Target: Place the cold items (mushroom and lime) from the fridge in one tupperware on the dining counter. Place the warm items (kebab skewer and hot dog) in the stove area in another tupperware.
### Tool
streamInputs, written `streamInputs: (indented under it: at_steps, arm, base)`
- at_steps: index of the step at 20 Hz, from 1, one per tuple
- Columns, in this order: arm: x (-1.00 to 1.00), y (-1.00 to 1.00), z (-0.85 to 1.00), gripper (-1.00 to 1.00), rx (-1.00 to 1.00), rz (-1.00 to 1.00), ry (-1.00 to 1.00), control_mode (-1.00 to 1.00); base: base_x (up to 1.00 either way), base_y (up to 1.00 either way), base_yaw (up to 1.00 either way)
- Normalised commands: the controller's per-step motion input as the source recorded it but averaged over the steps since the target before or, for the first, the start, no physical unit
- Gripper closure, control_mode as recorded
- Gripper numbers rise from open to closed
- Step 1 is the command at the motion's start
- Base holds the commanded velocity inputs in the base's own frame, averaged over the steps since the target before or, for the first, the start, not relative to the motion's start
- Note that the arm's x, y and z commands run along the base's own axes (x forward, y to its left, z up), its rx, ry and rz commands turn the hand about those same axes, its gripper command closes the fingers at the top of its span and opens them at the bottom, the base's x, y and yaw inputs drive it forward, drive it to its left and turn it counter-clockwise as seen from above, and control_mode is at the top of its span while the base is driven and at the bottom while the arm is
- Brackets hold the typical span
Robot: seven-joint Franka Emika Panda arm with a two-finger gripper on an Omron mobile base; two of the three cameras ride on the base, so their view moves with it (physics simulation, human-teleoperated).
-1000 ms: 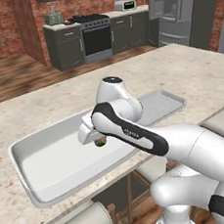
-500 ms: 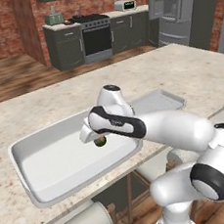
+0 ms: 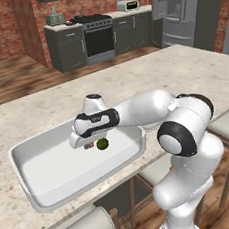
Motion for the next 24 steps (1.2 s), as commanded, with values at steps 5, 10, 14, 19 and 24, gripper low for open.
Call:
streamInputs:
  at_steps: [5, 10, 14, 19, 24]
  arm:
    - [0.30, 0.30, -0.66, 1.00, -0.13, 0.00, 0.01, -1.00]
    - [0.28, 0.02, -0.49, 1.00, -0.02, 0.00, -0.01, -1.00]
    - [0.23, 0.00, -0.25, 1.00, 0.00, 0.00, -0.04, -1.00]
    - [0.03, 0.01, -0.01, -1.00, 0.00, -0.01, -0.16, -1.00]
    - [0.04, 0.00, -0.01, -1.00, 0.00, -0.01, -0.25, -1.00]
  base:
    - [0.00, 0.00, 0.00]
    - [0.00, 0.00, 0.00]
    - [0.00, 0.00, 0.00]
    - [0.00, 0.00, 0.00]
    - [0.00, 0.00, 0.00]
